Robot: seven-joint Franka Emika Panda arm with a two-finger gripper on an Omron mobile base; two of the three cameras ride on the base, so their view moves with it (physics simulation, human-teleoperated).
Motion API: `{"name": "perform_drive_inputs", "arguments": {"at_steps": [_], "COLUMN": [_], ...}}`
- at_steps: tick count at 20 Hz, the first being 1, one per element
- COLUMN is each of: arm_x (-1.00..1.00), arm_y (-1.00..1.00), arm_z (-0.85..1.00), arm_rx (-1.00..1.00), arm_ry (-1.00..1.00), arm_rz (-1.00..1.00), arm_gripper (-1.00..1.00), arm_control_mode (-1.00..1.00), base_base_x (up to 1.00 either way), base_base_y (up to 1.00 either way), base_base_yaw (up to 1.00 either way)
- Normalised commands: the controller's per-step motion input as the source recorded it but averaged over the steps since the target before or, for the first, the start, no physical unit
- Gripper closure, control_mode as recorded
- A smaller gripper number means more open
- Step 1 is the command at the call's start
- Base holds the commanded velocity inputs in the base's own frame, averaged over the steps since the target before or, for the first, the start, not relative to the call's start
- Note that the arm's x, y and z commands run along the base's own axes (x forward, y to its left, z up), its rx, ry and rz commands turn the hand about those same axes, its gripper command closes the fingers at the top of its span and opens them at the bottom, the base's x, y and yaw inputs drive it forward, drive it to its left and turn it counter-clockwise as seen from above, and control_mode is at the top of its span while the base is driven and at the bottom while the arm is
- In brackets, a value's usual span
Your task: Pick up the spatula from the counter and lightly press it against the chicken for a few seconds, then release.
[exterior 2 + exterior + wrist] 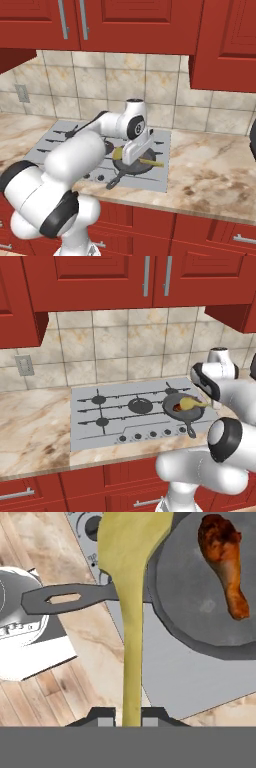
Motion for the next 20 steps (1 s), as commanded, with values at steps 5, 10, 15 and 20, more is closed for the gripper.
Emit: {"name": "perform_drive_inputs", "arguments": {"at_steps": [5, 10, 15, 20], "arm_x": [0.3, 0.21, 0.16, 0.16], "arm_y": [-0.03, -0.12, -0.15, -0.04], "arm_z": [-0.12, -0.12, -0.16, -0.14], "arm_rx": [0.0, 0.0, 0.0, 0.0], "arm_ry": [0.15, 0.1, 0.08, 0.03], "arm_rz": [0.03, 0.03, 0.04, 0.05], "arm_gripper": [1.0, 1.0, 1.0, 1.0], "arm_control_mode": [-1.0, -1.0, -1.0, -1.0], "base_base_x": [0.0, 0.0, 0.0, 0.0], "base_base_y": [0.0, 0.0, 0.0, 0.0], "base_base_yaw": [0.0, 0.0, 0.0, 0.0]}}
